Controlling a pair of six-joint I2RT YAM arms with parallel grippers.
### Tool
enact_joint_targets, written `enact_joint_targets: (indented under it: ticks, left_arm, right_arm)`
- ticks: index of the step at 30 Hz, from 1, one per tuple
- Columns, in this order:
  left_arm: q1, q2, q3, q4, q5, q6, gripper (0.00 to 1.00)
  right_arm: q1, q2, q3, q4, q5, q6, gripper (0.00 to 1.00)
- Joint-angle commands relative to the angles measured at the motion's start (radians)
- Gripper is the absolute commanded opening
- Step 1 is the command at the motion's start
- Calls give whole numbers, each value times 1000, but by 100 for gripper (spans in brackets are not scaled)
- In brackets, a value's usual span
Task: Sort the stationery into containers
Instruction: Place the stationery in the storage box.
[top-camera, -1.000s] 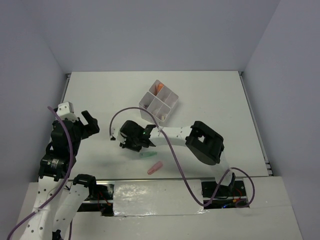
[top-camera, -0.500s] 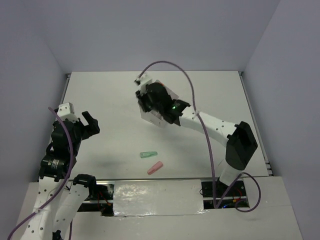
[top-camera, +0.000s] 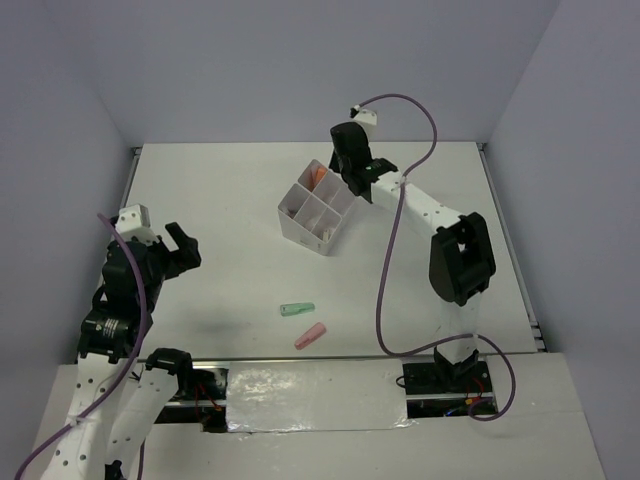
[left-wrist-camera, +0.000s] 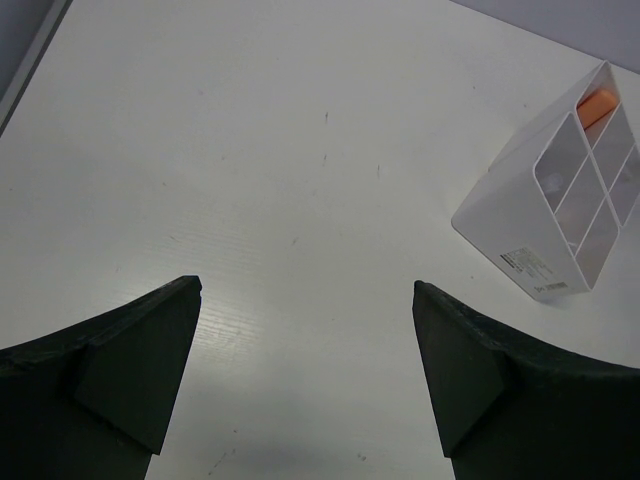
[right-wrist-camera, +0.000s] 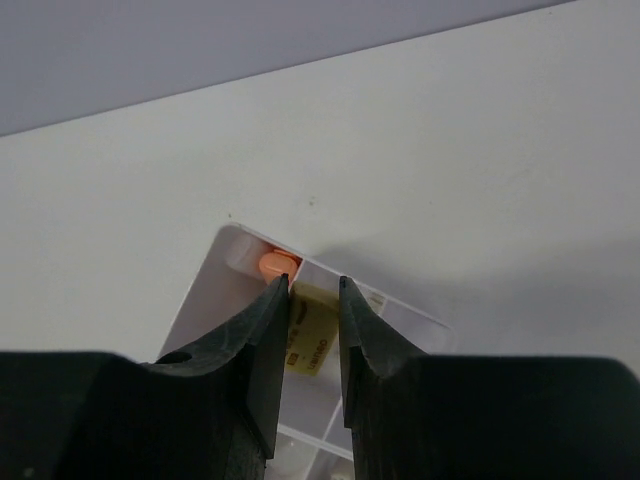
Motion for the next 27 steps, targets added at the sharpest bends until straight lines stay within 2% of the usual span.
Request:
enact_joint_targets:
  ticks: [1,7,10,16,19,20,23,26,27]
  left_arm:
    - [5,9,-1,42,22,30,99]
    - [5,-3,-4,46,27,30,99]
    - [5,-1,-2,46,30,31,99]
    - [5,-4,-4,46,33,33,99]
    - [5,-6,-5,52,45,37,99]
    - [5,-4,-5,52,45,37,99]
    - [5,-3,-5,50,44,37,99]
    - [5,-9,-5,50,42,37,99]
    - [5,-7,-7,52,42,37,99]
  right_arm:
    - [0,51,96,-44,16,67,0]
    - [3,34,-5,16,15,118,4]
    - [13,37,-22,23,6,114,4]
    - [22,72,-18,16,-11,112,11]
    - [22,77,-28,34,-31,104,17]
    - [20,79,-30,36,-34,106,26]
    - [23,83,-27,39,-43,95,37]
    - [26,89,-19,34,-50,86,40]
    - [28,89,-19,31,-45,81,44]
